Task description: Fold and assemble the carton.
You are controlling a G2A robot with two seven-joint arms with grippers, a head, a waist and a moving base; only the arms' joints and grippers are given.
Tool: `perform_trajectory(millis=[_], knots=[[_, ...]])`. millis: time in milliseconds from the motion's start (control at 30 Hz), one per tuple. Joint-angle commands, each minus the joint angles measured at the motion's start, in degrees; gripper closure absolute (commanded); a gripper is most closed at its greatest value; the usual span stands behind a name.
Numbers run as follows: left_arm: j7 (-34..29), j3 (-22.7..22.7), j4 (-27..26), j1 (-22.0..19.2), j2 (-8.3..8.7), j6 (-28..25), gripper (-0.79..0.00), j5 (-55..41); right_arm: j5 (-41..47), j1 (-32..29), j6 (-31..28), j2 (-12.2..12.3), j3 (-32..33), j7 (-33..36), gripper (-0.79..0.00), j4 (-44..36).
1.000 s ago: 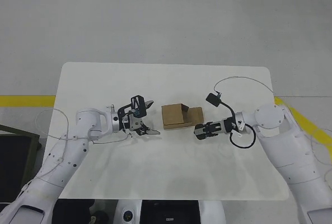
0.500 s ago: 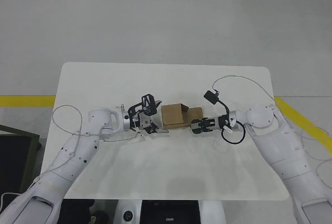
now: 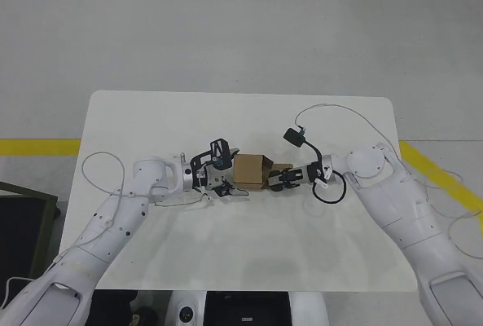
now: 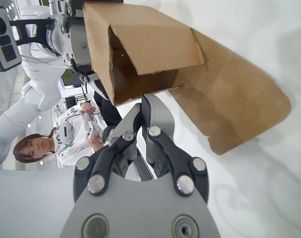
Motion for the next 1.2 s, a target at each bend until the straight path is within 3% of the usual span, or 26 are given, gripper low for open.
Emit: perform_trajectory(millis=[0,533,967,1167], knots=[[0.08,0.07,0.11,-0.04,-0.07,-0.24,-0.785,-0.03,0.26,0.6,-0.38,-0.38,-0.82,-0.34,0.0,0.75],[-0.24,-0.06,-0.06,0.4,-0.3,-1.32,-0.785,0.05,1.01,2.2,-2.72,-2.54,-4.42,-4.86,0.0,3.9],[-0.38,-1.17,-0.65,1.28,-0.26,-0.06,-0.785,0.12,-0.76,-2.96,-0.15,1.05,3.61,-1.54,0.0,-0.25],[-0.66,-1.2,-0.95,1.5,-0.34,-0.21,-0.785,0.12,-1.51,-2.46,-0.42,1.26,4.34,-2.56,0.0,-0.21]])
